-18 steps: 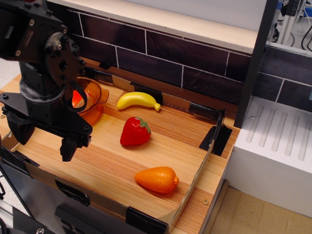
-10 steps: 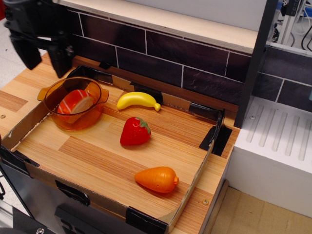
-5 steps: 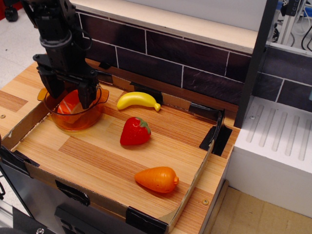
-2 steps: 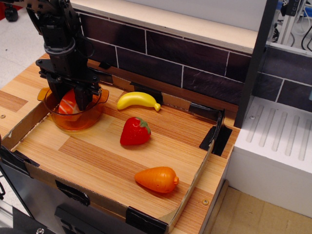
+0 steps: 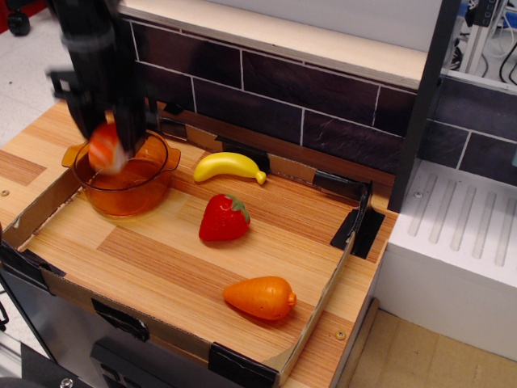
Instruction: Take sushi out of pot
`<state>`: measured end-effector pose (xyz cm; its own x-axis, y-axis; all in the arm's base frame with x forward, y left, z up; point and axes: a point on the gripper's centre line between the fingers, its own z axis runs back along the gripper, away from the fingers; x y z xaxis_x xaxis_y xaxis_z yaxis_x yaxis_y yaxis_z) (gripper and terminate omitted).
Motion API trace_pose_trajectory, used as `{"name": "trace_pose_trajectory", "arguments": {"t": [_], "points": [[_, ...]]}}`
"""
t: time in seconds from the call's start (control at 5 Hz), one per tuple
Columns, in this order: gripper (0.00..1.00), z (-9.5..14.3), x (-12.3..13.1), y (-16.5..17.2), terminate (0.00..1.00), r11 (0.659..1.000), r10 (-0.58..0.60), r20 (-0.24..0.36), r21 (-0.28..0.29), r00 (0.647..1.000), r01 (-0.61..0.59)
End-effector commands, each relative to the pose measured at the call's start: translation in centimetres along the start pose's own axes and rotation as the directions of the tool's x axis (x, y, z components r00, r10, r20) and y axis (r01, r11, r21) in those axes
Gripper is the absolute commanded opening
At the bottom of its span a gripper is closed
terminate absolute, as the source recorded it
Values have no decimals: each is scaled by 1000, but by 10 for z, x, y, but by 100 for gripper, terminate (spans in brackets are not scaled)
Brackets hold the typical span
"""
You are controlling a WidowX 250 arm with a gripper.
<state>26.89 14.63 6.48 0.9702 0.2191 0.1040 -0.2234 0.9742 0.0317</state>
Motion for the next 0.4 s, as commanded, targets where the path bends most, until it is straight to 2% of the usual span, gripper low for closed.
{"name": "trace_pose_trajectory", "arguments": {"t": [0.0, 0.2], "points": [[0, 83, -9, -16, 0, 992, -16, 80, -122, 997, 26], [0, 82, -27, -47, 0, 989, -97, 101, -106, 990, 108]]}}
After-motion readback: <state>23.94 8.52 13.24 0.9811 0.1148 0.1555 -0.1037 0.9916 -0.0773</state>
